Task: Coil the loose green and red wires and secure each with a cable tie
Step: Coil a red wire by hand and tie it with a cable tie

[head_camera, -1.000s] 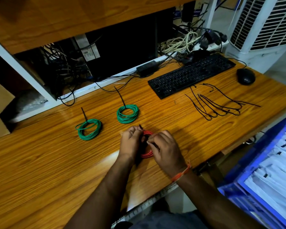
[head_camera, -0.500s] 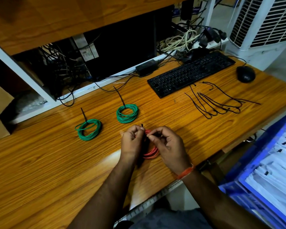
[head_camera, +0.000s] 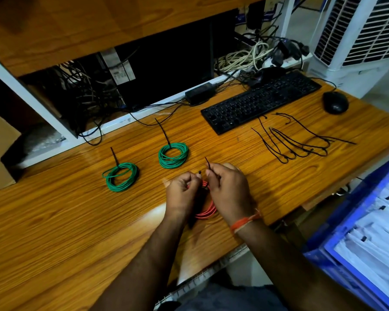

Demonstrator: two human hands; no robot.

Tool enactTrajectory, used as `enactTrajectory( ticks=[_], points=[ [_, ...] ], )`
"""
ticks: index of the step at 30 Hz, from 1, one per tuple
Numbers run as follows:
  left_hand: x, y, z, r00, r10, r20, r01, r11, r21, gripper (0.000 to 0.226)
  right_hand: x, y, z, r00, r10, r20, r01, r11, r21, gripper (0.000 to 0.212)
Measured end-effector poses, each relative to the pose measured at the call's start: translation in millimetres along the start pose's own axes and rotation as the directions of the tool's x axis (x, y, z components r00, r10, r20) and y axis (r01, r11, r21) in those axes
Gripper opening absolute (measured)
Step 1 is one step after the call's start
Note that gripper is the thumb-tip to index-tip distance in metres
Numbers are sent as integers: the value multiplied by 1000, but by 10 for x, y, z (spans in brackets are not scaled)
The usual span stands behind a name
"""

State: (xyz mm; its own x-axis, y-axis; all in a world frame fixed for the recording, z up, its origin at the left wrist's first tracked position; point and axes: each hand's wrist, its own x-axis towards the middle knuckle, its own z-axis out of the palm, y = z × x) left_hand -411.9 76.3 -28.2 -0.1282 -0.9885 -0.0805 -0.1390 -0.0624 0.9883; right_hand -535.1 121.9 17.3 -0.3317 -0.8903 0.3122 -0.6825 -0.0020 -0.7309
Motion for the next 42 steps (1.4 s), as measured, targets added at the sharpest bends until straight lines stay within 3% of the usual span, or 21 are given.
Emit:
enactTrajectory(
  ticks=[3,6,8,10,14,19,23,30,42],
  points=[
    [3,-5,12,1000,-4,8,4,1000,2,38,8,-42,2,989,135,59,-147,923,356,29],
    [18,-25,25,1000,2,-3,-2,1000,6,45,-3,-106,31,921,335,198,-376,636,674,36],
    [32,-48,25,1000,-2,6,2,1000,9,33,-7,-110,30,883,417,215,-429,536,727,34],
    [37,-54,25,1000,-1,-9,1,999,35,25,-6,-82,10,882,435,179,-428,584,689,21],
    [27,-37,42,1000,13,-17,-12,999,53,25,-20,-19,-8,952,294,84,-302,867,395,7],
    [21,-48,9,1000,24,13,-23,997,-67,38,-27,-48,-18,987,128,96,-142,977,157,8],
    [-4,-26,3,999,12,41,-8,995,-102,41,51,-7,-67,999,22,31,-23,1000,14,15],
    [-33,26,12,999,36,35,-34,998,-57,30,113,-1,-85,990,-133,48,136,987,-85,11],
    [-37,-4,15,999,51,12,-50,998,-45,32,147,22,-38,983,-157,98,168,978,-120,9]
  ],
)
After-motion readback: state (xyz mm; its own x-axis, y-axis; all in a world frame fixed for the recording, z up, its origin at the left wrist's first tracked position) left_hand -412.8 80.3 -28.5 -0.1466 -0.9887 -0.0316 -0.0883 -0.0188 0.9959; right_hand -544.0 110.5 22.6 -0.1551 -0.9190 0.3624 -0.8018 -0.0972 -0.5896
